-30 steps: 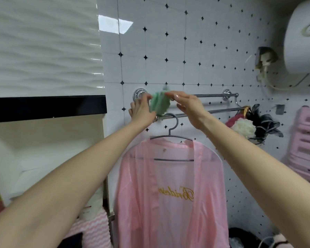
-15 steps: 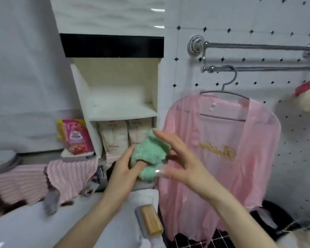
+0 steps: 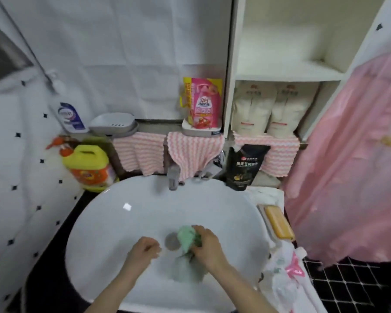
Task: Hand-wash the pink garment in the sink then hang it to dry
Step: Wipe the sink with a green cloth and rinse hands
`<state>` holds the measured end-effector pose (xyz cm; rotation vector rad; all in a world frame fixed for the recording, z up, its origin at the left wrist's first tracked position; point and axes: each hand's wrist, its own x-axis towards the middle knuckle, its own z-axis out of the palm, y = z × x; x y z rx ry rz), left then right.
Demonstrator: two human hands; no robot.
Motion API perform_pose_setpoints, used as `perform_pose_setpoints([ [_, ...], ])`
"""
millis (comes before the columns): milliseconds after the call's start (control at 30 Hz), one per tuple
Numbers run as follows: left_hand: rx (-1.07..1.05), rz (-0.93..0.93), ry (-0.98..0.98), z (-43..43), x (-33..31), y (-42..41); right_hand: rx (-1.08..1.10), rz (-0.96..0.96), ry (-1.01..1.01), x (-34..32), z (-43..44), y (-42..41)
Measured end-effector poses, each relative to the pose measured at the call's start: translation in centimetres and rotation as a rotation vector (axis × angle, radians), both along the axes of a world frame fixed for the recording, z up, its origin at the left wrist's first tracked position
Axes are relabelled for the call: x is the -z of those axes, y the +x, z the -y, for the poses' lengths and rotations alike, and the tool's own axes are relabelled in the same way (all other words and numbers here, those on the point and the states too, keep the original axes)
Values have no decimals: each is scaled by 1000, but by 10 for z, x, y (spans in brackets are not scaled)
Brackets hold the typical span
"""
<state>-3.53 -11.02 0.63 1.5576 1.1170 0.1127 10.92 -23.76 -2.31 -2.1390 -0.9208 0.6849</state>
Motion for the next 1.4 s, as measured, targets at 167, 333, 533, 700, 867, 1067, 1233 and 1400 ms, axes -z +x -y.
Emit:
perform_pose_setpoints([
  [167, 393, -346, 271, -68, 60, -43, -258, 150, -490, 73, -48, -35],
  [333, 610, -398, 359, -94, 79, -55, -366, 342, -670, 136, -58, -42],
  [533, 657, -300, 373, -106, 89, -59, -305, 386, -783, 146, -76, -21],
  [700, 660, -261, 345, -109, 97, -48, -198, 403, -667, 167, -84, -17],
  [867, 681, -277, 311, -110, 100, -27, -114, 193, -481, 126, -71, -1],
  [1067, 731, -353, 348, -112, 114, 0, 266, 257, -541, 95, -64, 43],
  [1233, 975, -514, 386, -98, 122, 23, -121, 416, -573, 138, -59, -4],
  [1400, 1132, -620, 473, -87, 122, 45, -133, 455, -594, 146, -33, 1],
])
